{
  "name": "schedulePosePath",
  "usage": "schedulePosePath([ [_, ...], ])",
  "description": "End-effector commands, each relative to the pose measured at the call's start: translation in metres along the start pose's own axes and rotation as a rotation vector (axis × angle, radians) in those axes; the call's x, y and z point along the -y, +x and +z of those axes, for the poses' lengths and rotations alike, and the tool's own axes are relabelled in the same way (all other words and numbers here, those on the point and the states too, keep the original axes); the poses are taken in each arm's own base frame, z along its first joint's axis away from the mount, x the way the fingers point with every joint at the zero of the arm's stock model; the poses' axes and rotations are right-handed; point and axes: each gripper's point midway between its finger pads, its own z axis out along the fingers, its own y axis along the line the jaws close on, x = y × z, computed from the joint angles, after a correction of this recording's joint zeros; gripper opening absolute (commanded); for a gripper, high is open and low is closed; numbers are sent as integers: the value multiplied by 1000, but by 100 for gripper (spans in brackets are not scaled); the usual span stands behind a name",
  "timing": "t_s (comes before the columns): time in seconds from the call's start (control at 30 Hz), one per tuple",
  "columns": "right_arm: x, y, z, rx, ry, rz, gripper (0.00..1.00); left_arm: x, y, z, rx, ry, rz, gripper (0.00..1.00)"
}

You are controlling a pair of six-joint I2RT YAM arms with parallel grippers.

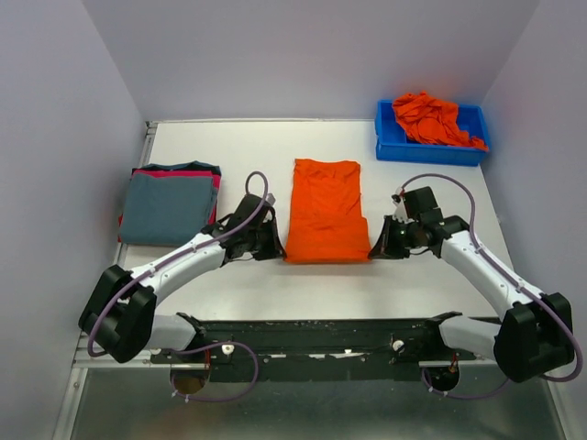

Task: Fold and stack the t-shirts
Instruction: Fold the long partially folded tshirt into a neat square

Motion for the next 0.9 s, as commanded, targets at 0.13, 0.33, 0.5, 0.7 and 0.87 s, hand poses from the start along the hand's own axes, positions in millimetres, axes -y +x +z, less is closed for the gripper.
schedulePosePath([
  [0.13, -1, -54, -13, 93, 121, -3, 1, 25, -66, -24, 113, 33, -10, 0],
  [0.33, -9, -121, -3, 134, 130, 51, 1, 37, -142, -20, 234, 60, -49, 0],
  [0.5, -7, -172, 11, 155, 137, 108, 1, 39, -192, -1, 288, 72, -92, 0],
  [0.7, -6, -217, 34, 145, 121, 142, 1, 36, -241, 22, 343, 33, -100, 0],
  [0.87, -2, -245, 51, 148, 117, 159, 1, 34, -273, 34, 375, 10, -101, 0],
])
